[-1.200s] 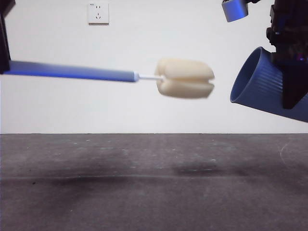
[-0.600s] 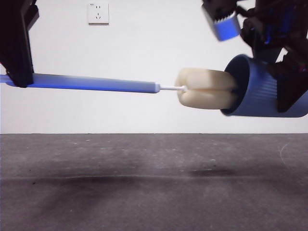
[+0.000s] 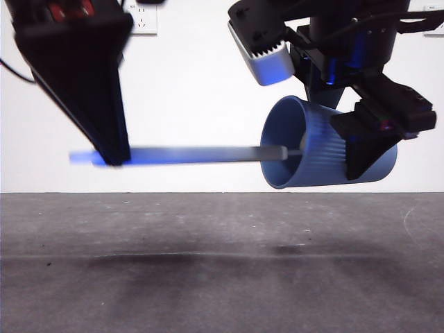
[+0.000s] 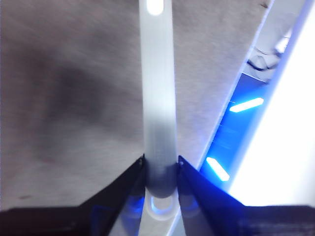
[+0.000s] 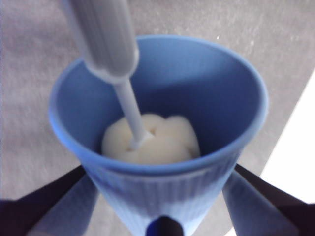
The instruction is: Pick up the cup brush,pick up the cup,insert the brush into the cup,clean the cup,put the cup brush back,put the cup back to the fixed position on the table
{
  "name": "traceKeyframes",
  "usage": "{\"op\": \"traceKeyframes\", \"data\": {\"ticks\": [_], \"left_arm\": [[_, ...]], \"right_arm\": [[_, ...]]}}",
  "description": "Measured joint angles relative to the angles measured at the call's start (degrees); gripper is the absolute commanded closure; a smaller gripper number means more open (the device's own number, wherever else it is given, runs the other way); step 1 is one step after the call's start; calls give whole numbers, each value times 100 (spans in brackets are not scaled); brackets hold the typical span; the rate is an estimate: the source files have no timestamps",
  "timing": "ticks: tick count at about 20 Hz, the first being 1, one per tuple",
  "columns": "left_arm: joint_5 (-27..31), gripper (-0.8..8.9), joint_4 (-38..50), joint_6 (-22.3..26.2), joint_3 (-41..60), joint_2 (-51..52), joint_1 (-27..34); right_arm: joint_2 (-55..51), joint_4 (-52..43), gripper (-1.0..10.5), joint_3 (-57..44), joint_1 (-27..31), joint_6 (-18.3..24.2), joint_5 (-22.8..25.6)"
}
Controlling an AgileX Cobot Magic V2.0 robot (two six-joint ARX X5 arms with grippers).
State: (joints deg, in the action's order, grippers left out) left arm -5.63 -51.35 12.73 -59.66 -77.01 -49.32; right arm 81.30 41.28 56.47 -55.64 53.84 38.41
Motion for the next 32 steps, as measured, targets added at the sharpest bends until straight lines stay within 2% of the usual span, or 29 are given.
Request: {"op": "traceKeyframes", "data": {"ticks": [5, 17, 22, 32], "left_arm": [[-59, 822, -170, -164, 2, -59, -22], [407, 822, -2170, -229, 0, 1458, -17], [404, 822, -2124, -293, 0, 1521, -17], [42, 822, -1051, -339, 0, 1069, -17]], "right_arm": [[2, 26, 959, 0, -131, 15, 81], [2, 59, 959, 0, -173, 0, 81], [2, 59, 959, 0, -173, -7, 81], [2, 63, 959, 0, -173, -116, 59]]}}
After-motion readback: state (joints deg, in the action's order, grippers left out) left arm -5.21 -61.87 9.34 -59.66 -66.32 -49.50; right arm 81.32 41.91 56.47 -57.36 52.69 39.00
